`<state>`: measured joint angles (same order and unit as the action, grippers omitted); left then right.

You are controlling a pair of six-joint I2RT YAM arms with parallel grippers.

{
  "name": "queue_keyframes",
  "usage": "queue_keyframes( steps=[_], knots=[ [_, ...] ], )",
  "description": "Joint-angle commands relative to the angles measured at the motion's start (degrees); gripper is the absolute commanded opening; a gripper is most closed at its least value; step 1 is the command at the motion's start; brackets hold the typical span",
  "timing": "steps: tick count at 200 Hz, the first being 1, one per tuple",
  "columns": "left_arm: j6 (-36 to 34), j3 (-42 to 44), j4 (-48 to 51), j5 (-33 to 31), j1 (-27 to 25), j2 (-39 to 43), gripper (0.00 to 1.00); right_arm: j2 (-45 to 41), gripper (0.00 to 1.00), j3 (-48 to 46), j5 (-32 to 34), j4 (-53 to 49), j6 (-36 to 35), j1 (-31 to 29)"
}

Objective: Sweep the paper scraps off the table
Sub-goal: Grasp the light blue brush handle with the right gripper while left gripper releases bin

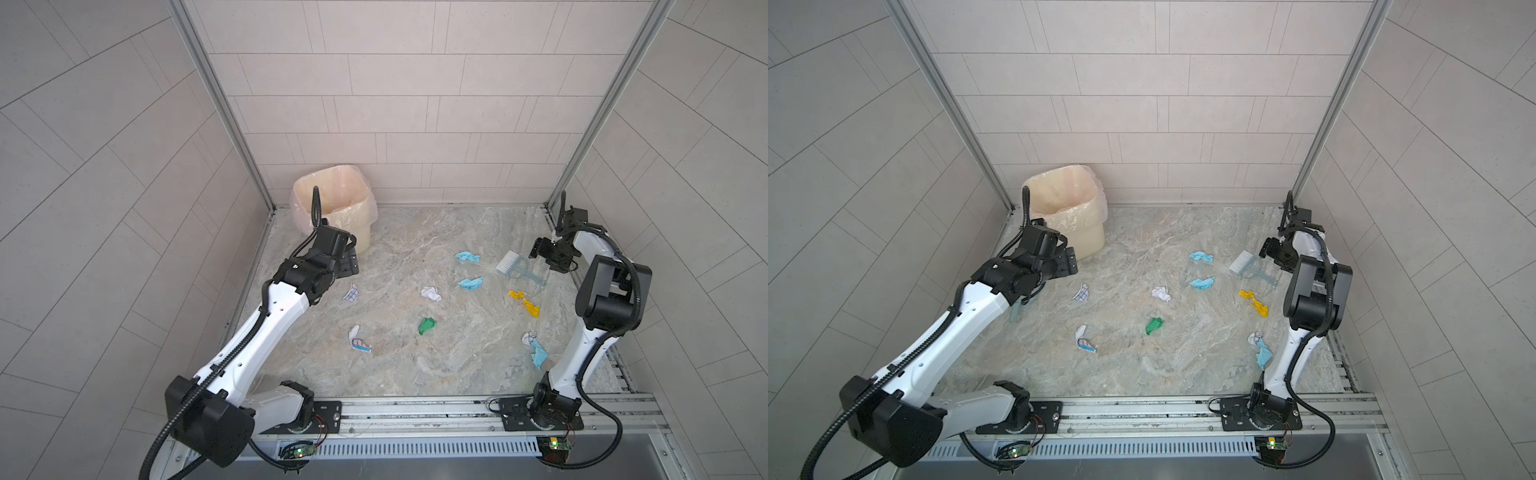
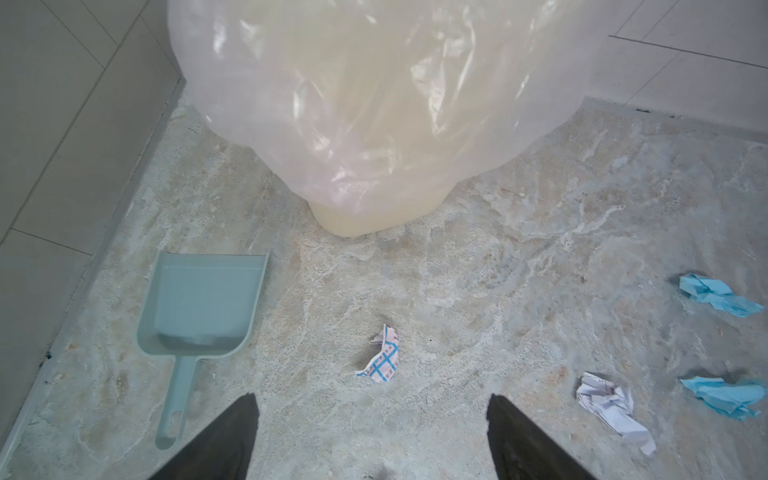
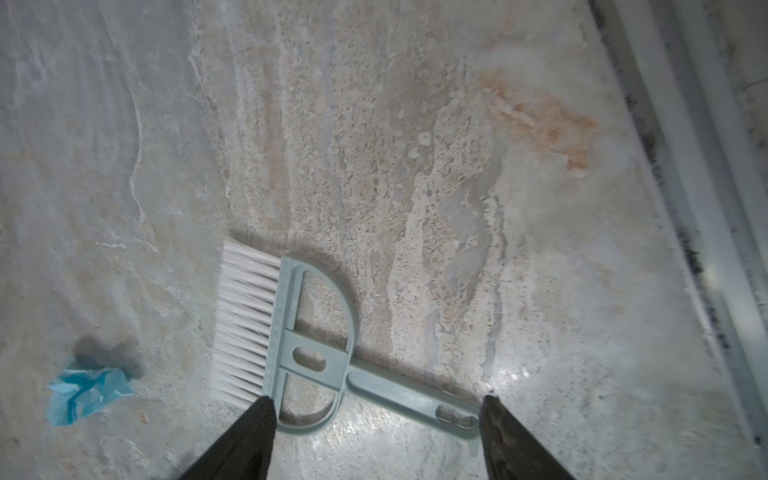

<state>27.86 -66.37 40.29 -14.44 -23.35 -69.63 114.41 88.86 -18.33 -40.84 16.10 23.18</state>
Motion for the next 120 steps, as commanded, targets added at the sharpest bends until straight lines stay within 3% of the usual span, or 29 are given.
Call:
queue_keyframes(
  steps=[1, 120],
  knots=[
    [2.2, 1.5, -2.1, 0.9, -0.9, 0.9, 0.91, 0.9, 0.66, -1.3, -4.3, 1.7, 0.1, 0.9],
    [3.3, 2.7, -4.4, 1.7, -2.1, -0.4, 0.92, 4.4, 0.64, -3.5, -1.8, 3.4, 0.5, 1.2]
  ],
)
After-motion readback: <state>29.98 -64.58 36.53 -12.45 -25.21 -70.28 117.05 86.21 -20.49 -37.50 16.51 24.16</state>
